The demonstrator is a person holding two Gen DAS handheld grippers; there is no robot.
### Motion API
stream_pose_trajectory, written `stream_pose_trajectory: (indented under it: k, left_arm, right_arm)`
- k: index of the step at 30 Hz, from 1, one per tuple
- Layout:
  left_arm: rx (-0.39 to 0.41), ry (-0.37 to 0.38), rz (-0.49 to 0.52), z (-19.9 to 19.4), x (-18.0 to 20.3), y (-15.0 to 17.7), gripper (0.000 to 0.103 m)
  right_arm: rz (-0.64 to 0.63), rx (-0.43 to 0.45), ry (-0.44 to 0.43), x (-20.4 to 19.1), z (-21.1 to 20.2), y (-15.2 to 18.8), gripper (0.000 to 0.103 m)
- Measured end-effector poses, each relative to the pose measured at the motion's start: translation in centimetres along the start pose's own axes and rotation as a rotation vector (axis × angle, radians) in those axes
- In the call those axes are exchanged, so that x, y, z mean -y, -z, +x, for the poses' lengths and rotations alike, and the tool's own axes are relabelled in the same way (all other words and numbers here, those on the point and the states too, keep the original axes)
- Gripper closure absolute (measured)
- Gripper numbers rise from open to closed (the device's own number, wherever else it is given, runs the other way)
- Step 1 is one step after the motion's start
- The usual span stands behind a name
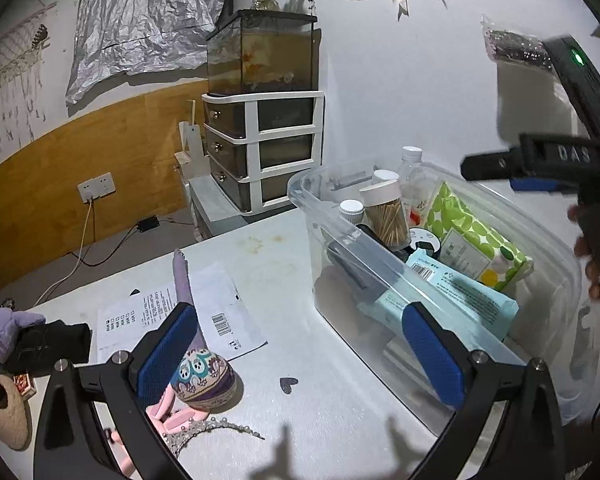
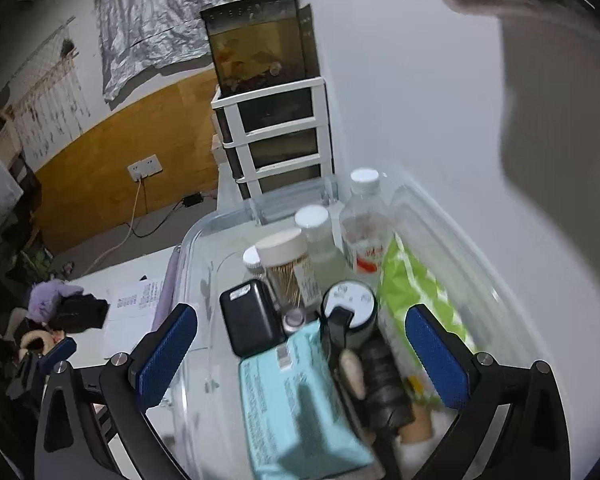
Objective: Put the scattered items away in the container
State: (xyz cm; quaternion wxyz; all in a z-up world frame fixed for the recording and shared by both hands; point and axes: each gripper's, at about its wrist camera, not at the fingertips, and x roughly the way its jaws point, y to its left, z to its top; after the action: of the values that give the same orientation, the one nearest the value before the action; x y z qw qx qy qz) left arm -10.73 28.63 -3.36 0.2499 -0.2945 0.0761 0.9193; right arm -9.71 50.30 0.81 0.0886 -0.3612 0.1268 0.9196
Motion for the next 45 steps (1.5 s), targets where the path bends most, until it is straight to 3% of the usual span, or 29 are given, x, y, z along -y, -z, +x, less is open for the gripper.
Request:
stream_pose_trajectory:
  k: [17,22,33,45]
  left_arm:
    - [-0.005,0.029,-0.049,-4.2,-2.7,1.3,0.000]
    - [-0.009,0.022,-0.063,-5.6,-4.2,2.2,0.000]
    - [-0.012,0.021,-0.059,-8.4,-6.9,4.1,0.000]
    - [-0.003,0.047,-0.037,-10.7,-9.1,5.3,0.000]
  right_arm:
    - [0.110,0.106,0.090,-1.8,-5.6,6.0,0.000]
    - [0.096,0.146,0.121,-4.0,-6.6,8.0,0.000]
    - [0.072,0.145,0.146,-8.4,-8.3,11.8,0.000]
    - [0.063,0.177,0.223,-10.5,-9.8,15.2,0.000]
